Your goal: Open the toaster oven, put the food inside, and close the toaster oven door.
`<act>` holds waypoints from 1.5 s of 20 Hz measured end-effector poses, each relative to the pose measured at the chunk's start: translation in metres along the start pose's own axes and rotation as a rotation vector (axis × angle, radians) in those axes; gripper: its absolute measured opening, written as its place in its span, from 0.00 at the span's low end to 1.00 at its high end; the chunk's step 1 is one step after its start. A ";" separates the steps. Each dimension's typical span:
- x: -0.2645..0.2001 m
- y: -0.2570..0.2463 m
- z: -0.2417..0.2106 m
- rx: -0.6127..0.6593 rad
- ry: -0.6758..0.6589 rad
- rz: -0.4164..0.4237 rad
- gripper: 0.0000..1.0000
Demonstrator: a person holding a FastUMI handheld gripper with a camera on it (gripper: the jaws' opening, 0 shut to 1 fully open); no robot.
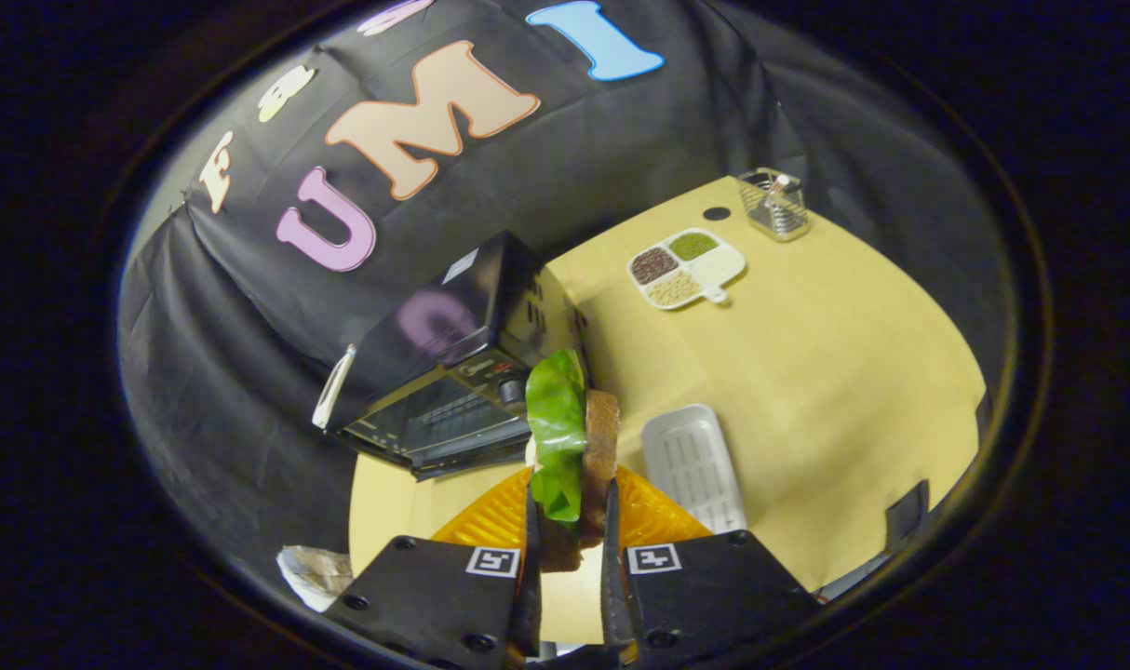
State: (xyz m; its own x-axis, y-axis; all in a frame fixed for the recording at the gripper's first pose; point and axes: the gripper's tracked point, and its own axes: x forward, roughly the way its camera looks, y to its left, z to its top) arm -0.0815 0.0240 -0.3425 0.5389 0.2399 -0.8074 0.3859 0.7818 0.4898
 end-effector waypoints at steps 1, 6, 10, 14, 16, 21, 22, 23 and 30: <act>0.003 0.011 -0.006 0.016 0.019 0.022 0.28; 0.029 0.055 -0.038 0.100 0.107 0.103 0.28; 0.056 0.098 -0.052 0.187 0.143 0.179 0.28; 0.084 0.127 -0.057 0.293 0.151 0.231 0.27; 0.098 0.138 -0.057 0.337 0.139 0.251 0.28; 0.132 0.152 -0.055 0.471 0.090 0.286 0.28; 0.137 0.153 -0.057 0.502 0.080 0.287 0.27; 0.143 0.152 -0.057 0.528 0.066 0.285 0.27; 0.181 0.152 -0.032 0.689 -0.092 0.320 0.27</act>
State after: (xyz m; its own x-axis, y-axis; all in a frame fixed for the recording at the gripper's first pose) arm 0.0507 0.2044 -0.4245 0.7516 0.3218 -0.5758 0.5640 0.1390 0.8140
